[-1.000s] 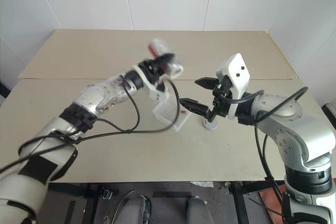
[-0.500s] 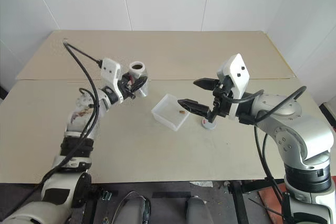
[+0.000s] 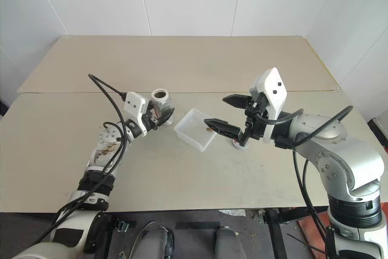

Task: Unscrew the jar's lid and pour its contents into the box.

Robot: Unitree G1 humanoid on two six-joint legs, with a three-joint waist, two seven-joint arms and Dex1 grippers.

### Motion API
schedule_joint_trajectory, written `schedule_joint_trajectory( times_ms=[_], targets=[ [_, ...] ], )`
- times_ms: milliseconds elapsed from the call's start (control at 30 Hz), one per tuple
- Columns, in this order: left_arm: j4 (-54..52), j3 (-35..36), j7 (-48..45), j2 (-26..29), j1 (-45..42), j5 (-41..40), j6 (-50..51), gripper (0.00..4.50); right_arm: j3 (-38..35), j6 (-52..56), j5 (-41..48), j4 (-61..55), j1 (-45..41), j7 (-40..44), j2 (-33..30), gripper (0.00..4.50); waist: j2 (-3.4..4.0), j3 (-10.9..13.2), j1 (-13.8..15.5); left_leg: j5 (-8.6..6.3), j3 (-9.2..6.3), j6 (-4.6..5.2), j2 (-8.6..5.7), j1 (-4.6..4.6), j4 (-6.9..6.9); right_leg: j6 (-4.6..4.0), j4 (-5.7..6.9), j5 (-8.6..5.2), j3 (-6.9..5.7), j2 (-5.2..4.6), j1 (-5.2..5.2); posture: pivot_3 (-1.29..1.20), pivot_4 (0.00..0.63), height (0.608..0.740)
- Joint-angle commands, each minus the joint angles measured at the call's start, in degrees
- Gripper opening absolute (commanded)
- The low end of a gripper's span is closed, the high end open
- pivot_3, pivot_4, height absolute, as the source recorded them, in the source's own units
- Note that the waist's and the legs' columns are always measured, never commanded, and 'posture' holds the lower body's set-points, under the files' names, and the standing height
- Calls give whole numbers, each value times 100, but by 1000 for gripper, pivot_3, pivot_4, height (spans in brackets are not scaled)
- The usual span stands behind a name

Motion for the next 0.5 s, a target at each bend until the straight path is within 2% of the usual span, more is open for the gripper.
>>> schedule_joint_trajectory(
  times_ms=[33,133,233,367,500],
  targets=[
    [-369,11,-116,206,42,-41,60,4447,-124,-202,37,-162,-71,-6,3,4500,0,0,-5,0,0,0,0,0,-1,0,0,0,0,0,0,0,150,740],
    [-979,12,-375,529,335,-161,448,4485,-111,-208,23,-177,-46,5,-14,4500,0,0,-36,0,1,0,2,0,-2,0,1,0,3,1,-3,0,150,740],
    [-2222,276,-985,1307,1025,-687,1391,4485,-173,-215,17,-204,44,46,-95,4500,1,-1,-66,0,3,0,7,3,-7,0,3,0,8,4,-5,0,150,740],
    [-3468,1145,-2506,2787,2029,-1920,2077,4485,-316,-257,22,-200,221,135,-230,4500,0,0,-125,0,7,0,18,6,-16,-1,3,-1,11,8,-10,0,150,740],
    [-3531,2234,-3666,3755,2444,-2670,1887,4485,-421,-392,-2,-91,348,341,-358,4500,1,1,-42,0,11,-1,19,17,-13,-3,-4,-2,2,4,4,0,150,740]
  ],
)
